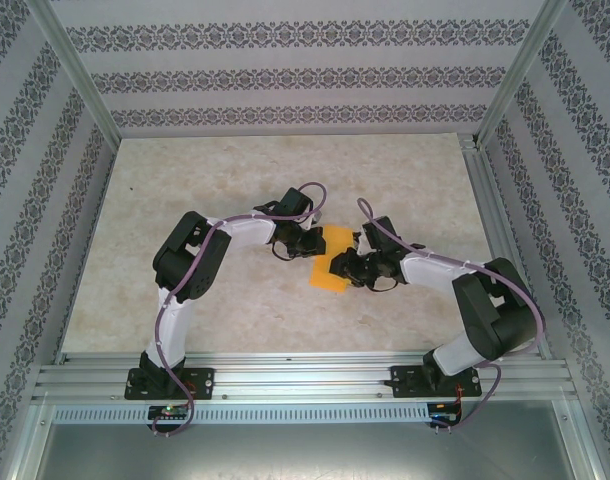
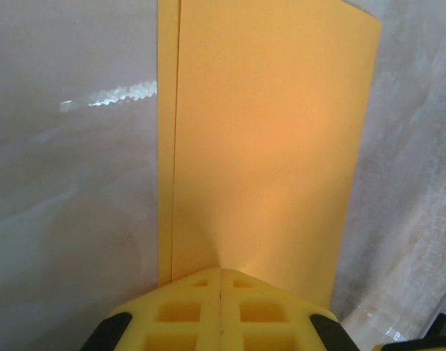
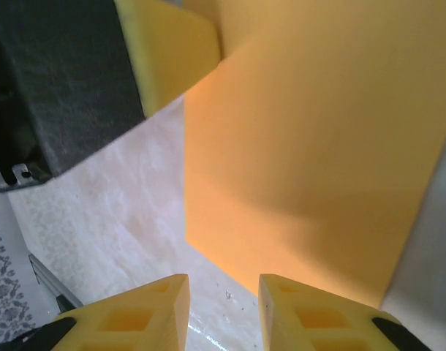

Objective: Fold a paper plane with a square sheet of paper (pick it up from the middle)
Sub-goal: Fold the square sheet of paper in half at the center of the table.

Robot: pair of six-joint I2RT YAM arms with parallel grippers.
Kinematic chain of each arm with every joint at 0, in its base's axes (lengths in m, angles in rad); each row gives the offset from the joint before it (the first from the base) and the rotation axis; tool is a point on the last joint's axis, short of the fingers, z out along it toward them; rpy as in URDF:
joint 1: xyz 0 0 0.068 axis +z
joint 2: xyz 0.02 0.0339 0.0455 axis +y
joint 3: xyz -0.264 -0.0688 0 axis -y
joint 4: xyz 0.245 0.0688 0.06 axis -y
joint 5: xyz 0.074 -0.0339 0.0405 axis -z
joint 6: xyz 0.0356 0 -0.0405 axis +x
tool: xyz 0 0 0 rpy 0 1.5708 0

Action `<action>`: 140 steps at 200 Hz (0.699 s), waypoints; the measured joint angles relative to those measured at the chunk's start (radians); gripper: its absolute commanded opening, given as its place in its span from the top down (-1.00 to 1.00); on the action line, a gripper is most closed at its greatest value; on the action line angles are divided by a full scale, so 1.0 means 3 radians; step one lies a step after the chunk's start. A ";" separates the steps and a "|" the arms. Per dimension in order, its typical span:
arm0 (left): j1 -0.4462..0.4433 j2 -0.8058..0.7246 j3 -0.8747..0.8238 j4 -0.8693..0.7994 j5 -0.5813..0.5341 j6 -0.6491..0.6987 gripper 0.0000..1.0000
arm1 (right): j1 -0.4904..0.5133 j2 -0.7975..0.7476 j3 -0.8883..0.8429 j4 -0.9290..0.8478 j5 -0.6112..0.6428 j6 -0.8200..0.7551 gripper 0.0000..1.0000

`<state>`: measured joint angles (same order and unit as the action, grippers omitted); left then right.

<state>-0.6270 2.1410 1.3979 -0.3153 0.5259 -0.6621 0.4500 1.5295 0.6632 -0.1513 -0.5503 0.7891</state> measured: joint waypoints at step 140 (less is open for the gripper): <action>-0.0006 -0.0005 -0.0003 0.0001 -0.0013 0.0000 1.00 | 0.0050 -0.0125 -0.0142 -0.0092 0.0062 0.0083 0.35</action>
<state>-0.6289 2.1395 1.3972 -0.3149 0.5220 -0.6621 0.4648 1.4921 0.6205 -0.1787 -0.5316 0.8139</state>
